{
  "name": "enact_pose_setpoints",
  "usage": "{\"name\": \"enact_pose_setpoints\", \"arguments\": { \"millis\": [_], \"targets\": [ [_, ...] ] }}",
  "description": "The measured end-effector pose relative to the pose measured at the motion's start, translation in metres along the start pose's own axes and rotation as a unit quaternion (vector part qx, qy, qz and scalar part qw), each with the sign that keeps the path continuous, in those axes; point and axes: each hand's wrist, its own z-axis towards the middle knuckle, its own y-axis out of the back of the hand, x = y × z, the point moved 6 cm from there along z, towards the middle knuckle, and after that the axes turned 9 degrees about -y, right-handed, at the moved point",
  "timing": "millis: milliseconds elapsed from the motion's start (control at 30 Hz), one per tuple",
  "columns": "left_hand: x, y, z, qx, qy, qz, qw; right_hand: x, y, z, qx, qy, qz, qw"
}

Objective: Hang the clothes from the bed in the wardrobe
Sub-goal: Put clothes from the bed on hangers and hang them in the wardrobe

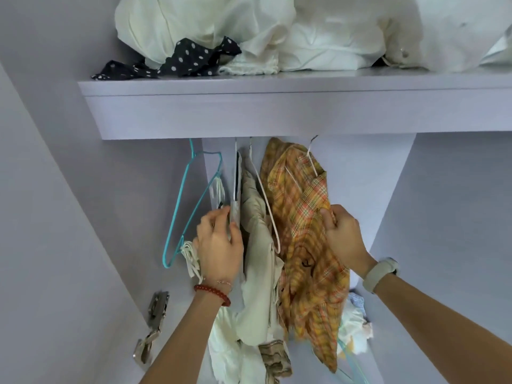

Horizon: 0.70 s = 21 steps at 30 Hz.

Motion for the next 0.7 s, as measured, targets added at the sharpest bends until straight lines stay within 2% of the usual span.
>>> {"name": "enact_pose_setpoints", "arguments": {
  "millis": [100,167,300,433,533,633,700],
  "targets": [
    [-0.042,0.001,-0.014,-0.032,-0.098,-0.005,0.995,-0.035,0.012,-0.031,0.063,-0.048,0.005,0.997],
    [-0.073,-0.008,-0.032,-0.013,-0.168,-0.042,0.985,-0.059,0.025,-0.056,0.092,-0.074,-0.015,0.993],
    [-0.12,-0.053,-0.077,0.132,-0.239,-0.1,0.957,-0.102,0.078,-0.117,0.093,-0.09,-0.071,0.989],
    [-0.139,-0.118,-0.126,0.309,-0.216,-0.034,0.926,-0.132,0.159,-0.19,0.045,-0.05,-0.175,0.982],
    [-0.174,-0.155,-0.177,0.401,-0.277,-0.005,0.873,-0.151,0.226,-0.256,0.004,-0.041,-0.246,0.968],
    [-0.236,-0.17,-0.235,0.454,-0.37,-0.047,0.809,-0.174,0.292,-0.33,-0.031,-0.068,-0.3,0.951],
    [-0.274,-0.175,-0.284,0.516,-0.403,-0.099,0.749,-0.19,0.331,-0.382,-0.076,-0.111,-0.328,0.935]
  ]
}}
